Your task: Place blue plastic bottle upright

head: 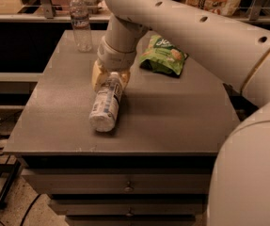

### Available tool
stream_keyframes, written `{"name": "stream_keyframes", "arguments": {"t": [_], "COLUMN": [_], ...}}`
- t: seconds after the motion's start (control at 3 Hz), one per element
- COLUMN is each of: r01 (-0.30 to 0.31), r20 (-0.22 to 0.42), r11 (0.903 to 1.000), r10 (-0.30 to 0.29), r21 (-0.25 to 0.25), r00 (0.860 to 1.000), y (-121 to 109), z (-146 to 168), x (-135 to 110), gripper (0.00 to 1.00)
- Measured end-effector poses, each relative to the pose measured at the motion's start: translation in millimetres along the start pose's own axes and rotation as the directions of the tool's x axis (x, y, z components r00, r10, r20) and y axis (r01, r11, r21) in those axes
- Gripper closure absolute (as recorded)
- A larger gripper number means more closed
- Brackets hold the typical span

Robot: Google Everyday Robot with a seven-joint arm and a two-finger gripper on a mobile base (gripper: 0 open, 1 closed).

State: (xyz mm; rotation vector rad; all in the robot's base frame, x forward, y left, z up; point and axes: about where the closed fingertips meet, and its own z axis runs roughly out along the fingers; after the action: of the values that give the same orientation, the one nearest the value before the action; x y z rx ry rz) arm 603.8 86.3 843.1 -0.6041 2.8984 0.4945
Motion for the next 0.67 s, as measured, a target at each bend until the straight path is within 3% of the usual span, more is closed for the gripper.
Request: {"name": "stream_keyframes", "arguments": {"t": [0.33, 0.67], "r01": [0.039, 0.103], "r20": [0.062, 0.183], "r11": [0.9990, 0.9921], "r10": [-0.038, -0.088], "r21": [-0.020, -0.072], "r00": [0.997, 0.979], "y": [2.5, -0.2], "z": [-19.5, -57.5], "x": [-6.0, -19.1], "gripper": [0.93, 1.00]}}
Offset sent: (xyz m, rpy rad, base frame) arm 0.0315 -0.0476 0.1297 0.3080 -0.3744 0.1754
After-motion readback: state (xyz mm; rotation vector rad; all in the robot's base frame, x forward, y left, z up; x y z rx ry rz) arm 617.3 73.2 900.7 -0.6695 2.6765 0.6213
